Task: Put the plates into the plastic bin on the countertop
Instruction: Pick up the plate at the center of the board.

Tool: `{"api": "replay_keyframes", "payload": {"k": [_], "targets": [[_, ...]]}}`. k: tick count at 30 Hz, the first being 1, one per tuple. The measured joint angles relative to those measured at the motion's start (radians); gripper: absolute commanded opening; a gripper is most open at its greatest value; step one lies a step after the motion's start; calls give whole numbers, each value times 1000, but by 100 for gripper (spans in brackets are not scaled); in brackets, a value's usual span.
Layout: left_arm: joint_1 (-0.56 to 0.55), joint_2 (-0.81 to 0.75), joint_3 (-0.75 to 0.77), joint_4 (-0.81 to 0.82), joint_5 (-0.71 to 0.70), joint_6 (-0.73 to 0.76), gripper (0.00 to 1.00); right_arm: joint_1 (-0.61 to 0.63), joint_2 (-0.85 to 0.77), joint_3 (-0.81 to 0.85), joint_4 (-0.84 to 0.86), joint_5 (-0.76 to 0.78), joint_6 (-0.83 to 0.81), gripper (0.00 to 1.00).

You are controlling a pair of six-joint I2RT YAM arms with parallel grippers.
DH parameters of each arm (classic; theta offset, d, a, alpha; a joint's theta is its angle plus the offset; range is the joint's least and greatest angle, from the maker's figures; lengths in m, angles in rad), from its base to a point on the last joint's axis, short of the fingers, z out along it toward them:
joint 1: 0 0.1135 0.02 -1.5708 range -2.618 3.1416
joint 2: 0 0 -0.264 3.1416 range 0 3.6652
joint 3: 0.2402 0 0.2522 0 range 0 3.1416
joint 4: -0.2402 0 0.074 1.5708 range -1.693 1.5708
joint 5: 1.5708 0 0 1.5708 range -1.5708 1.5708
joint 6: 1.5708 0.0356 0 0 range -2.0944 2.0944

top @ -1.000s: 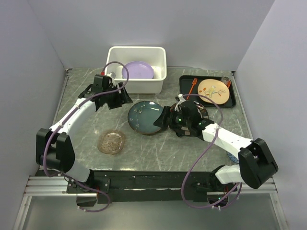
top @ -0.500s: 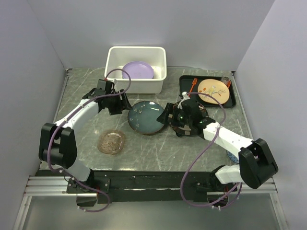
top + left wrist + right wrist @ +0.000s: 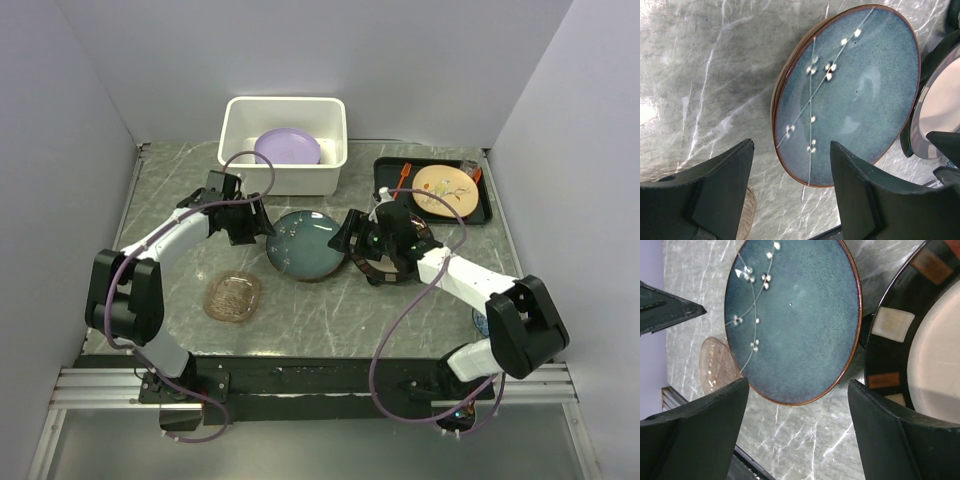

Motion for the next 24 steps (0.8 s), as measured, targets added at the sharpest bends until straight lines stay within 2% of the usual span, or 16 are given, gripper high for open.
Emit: {"api": "replay_keyframes", "payload": {"k": [9,17,24], "targets": [[0,10,-11,14,0,7,55,-5,63,8,27,-20,8,79],[0,40,-15,28,2,14,53,-6,88,32,44,-40,11,79],[0,68,-22,35,12,18,46,-6,113,34,46,-50,11,80]]}}
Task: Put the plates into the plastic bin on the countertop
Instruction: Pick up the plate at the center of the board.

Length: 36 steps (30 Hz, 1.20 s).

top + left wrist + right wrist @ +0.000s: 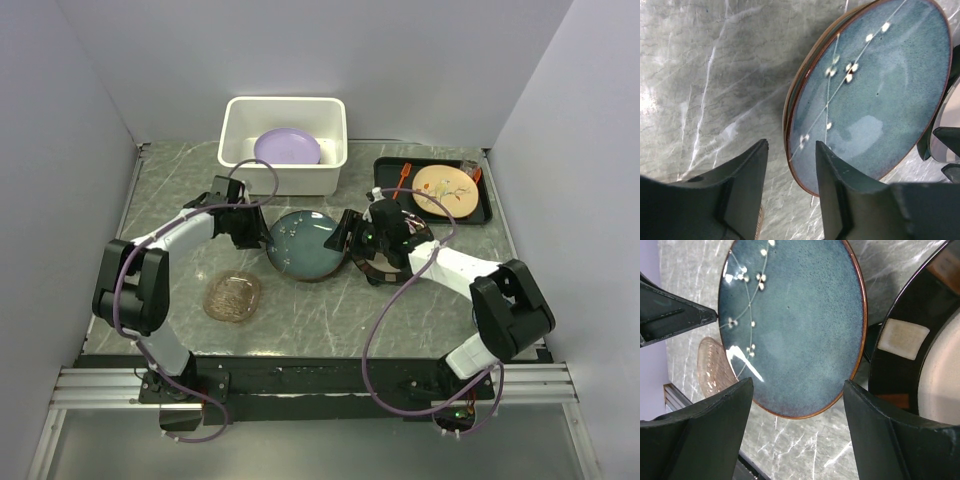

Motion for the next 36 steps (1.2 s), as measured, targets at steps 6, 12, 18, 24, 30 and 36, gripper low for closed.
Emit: {"api": "replay_keyframes", "payload": {"k": [6,12,18,24,30,36], "targets": [[0,20,-7,14,11,0,35,0,24,0,0,-14,0,79],[0,33,-11,22,23,-1,18,0,31,3,9,-21,2,79],[0,33,-11,29,30,0,4,0,34,3,19,-26,8,79],[0,33,-11,30,29,1,1,0,37,3,29,-37,8,77],[0,30,-11,29,29,3,1,0,40,3,67,-70,16,73],[0,6,-11,13,22,3,1,0,57,11,78,-88,18,73]]}}
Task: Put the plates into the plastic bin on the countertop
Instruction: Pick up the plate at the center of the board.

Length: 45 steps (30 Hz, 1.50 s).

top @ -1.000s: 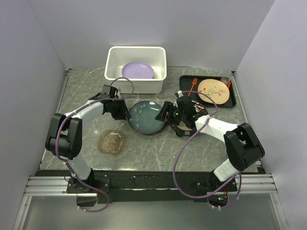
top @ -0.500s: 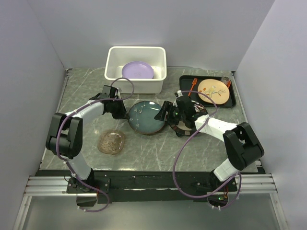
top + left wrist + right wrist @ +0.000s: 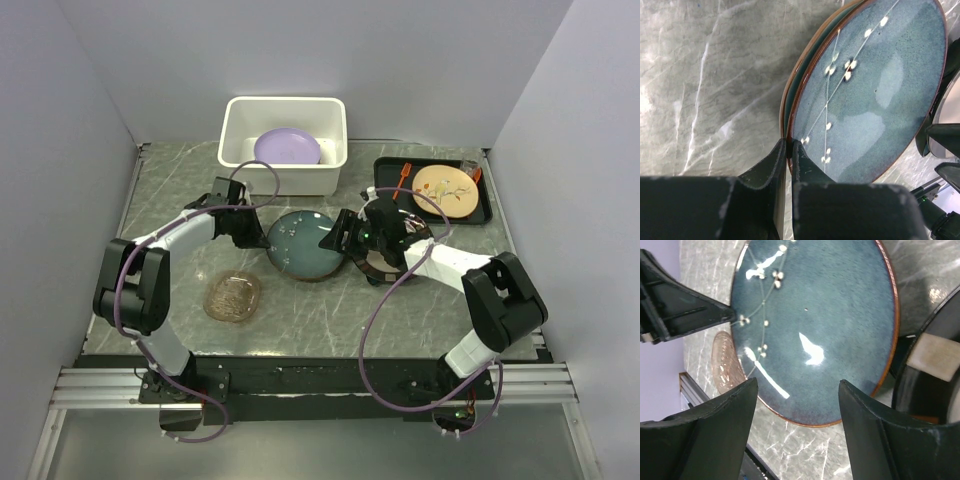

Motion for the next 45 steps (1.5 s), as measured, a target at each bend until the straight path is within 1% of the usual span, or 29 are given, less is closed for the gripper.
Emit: {"api": "replay_keyframes", "payload": {"k": [14,20,24,27,30,31,32,33,35,36,39,43,45], "targets": [[2,-74,0,-60,-25,0,1,0,5,1,-5,-3,0,73],[2,-133,-34,-77,-46,0,1,5,62,19,-4,-15,0,72],[2,-135,-58,-77,-55,-1,1,13,93,36,-1,-20,0,69],[2,-135,-75,-74,-59,-4,4,19,108,48,4,-21,-1,66],[2,-133,-82,-73,-59,-7,11,23,119,53,11,-23,-1,66],[2,-132,-83,-72,-58,-8,18,23,122,54,13,-24,-1,65],[2,-132,-83,-71,-58,-8,23,24,126,56,14,-27,-1,65],[2,-131,-83,-71,-59,-8,32,26,130,59,16,-27,-2,65],[2,-129,-84,-70,-59,-11,41,29,135,63,17,-30,-3,65],[2,-127,-85,-70,-58,-10,50,31,140,68,17,-31,-3,65],[2,-118,-93,-63,-57,-10,53,34,156,82,18,-33,-4,65],[2,-118,-127,-39,-52,-23,52,37,166,85,23,-39,-4,65],[2,-118,-144,-20,-46,-31,50,37,166,85,26,-40,-4,65]]}}
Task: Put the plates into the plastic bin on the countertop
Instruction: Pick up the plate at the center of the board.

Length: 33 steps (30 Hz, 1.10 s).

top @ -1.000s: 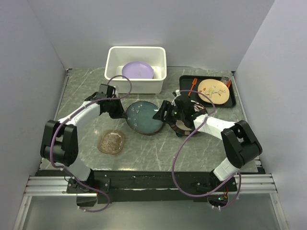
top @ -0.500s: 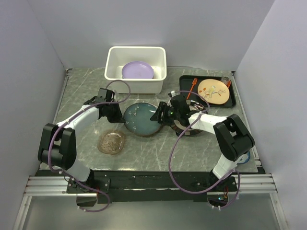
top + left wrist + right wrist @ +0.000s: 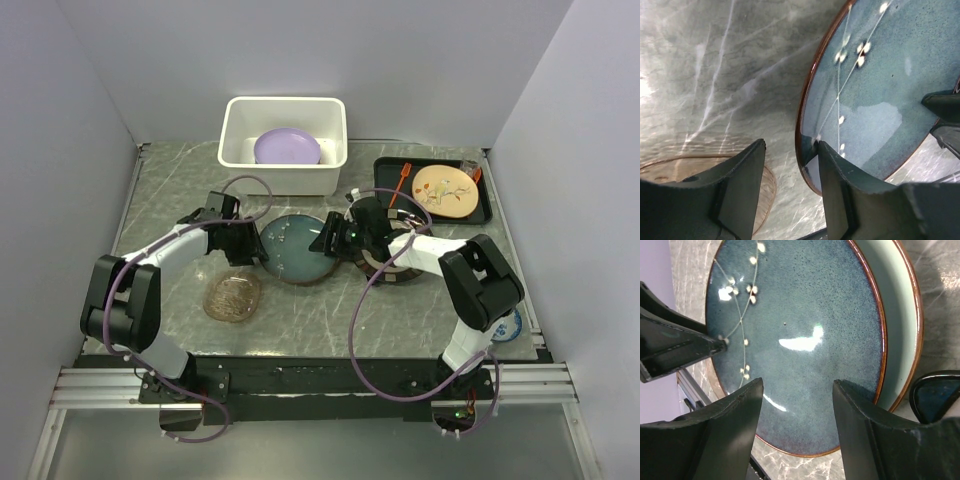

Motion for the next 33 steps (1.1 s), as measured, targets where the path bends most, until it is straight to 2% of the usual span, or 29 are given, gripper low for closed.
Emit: {"api": "replay_keyframes", "payload": {"k": [2,4,8,10,11,16,25,33], "targets": [[0,0,-16,25,11,-12,47,0,0,1,1,-2,0,65],[0,0,-28,50,26,-24,40,0,2,1,2,-3,0,65],[0,0,-41,91,54,-50,18,0,7,4,8,-9,0,65],[-1,0,-41,107,66,-58,10,0,10,5,6,-9,-4,65],[1,0,-41,121,80,-65,1,0,12,5,5,-10,-4,65],[12,0,-40,174,129,-93,1,0,16,5,1,-13,-7,67],[19,-25,-40,160,132,-100,1,0,-16,-21,16,-13,-8,83],[63,-80,-34,106,127,-74,1,0,-66,-55,21,3,-8,86]]}}
